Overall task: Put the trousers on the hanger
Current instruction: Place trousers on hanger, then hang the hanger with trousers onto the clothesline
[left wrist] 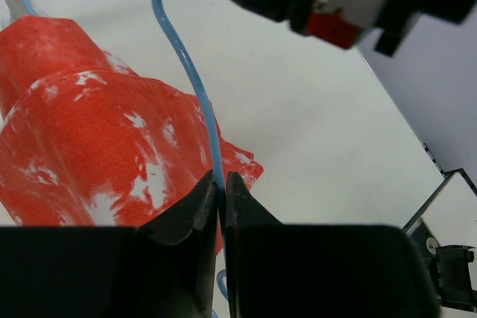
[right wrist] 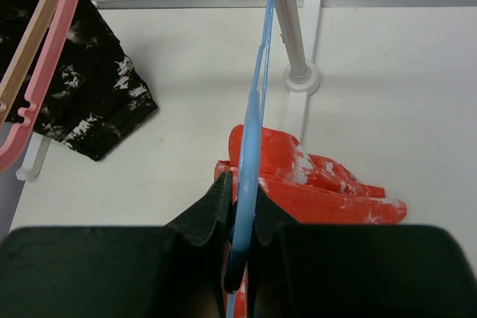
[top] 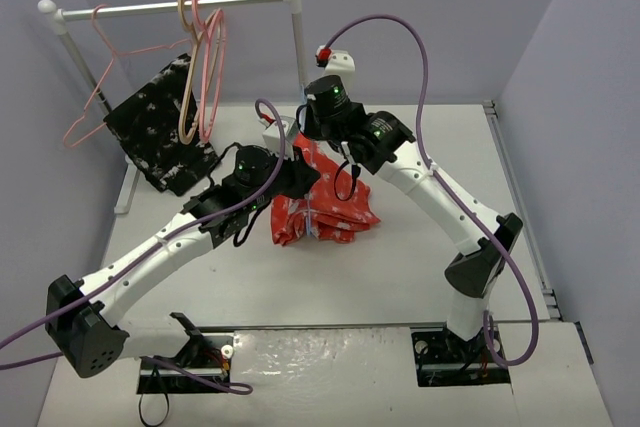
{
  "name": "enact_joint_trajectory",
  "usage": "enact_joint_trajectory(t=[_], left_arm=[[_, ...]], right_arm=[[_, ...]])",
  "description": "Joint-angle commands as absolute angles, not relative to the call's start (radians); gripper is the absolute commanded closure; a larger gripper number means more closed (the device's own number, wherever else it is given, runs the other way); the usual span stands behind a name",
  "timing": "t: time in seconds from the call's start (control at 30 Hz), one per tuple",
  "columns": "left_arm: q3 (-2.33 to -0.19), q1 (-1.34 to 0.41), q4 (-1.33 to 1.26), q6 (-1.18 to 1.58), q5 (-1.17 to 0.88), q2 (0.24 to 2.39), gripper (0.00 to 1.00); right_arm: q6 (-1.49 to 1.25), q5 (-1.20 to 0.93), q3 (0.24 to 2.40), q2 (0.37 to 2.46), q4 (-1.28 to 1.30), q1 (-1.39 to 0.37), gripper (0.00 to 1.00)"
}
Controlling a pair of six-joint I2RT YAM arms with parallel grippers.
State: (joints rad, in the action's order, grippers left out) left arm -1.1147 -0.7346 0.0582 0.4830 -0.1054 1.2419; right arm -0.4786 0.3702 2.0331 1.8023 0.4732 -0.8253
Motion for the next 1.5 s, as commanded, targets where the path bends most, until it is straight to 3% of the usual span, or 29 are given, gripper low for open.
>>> enact_joint_trajectory(t=[0.0, 0.1, 0.2, 0.33, 0.47, 0.7, 0.97, 1.23, 1.47], left_arm=[[-1.230, -0.739, -0.049, 0.495, -0.123, 1.193, 1.00], [-1.247, -0.739, -0.032, 0.499, -0.096, 1.164, 1.00], [-1.261, -0.736, -0.022, 0.501, -0.053, 1.116, 1.00], [-1.282, -0.732, -0.017, 0.492, -0.023, 1.084, 1.00], [-1.311, -0.728, -0.006, 0.474, -0.006, 1.069, 1.00], [-1.396, -0.718, 0.111, 0.455, 0.082, 1.063, 1.00], [-1.393, -0.688, 0.140, 0.437, 0.124, 1.023, 1.00], [-1.470, -0.633, 0.154, 0.376, 0.158, 1.037, 1.00], [-1.572, -0.514, 0.118, 0.359, 0.079, 1.130, 1.00]], right_arm=[[-0.505, 0.344, 2.065, 1.738, 0.330, -0.833, 1.00], [-0.494, 0.317, 2.054, 1.725, 0.324, -0.827, 0.90], [-0.479, 0.298, 2.036, 1.692, 0.310, -0.825, 0.58], [-0.472, 0.274, 2.020, 1.658, 0.301, -0.820, 0.26], [-0.465, 0.256, 1.991, 1.612, 0.299, -0.818, 0.10], [-0.452, 0.240, 1.951, 1.451, 0.298, -0.817, 0.00], [-0.404, 0.291, 1.853, 1.238, 0.267, -0.813, 0.00], [-0.342, 0.489, 1.666, 1.110, 0.267, -0.809, 0.00], [-0.355, 0.556, 1.535, 1.057, 0.267, -0.803, 0.00]])
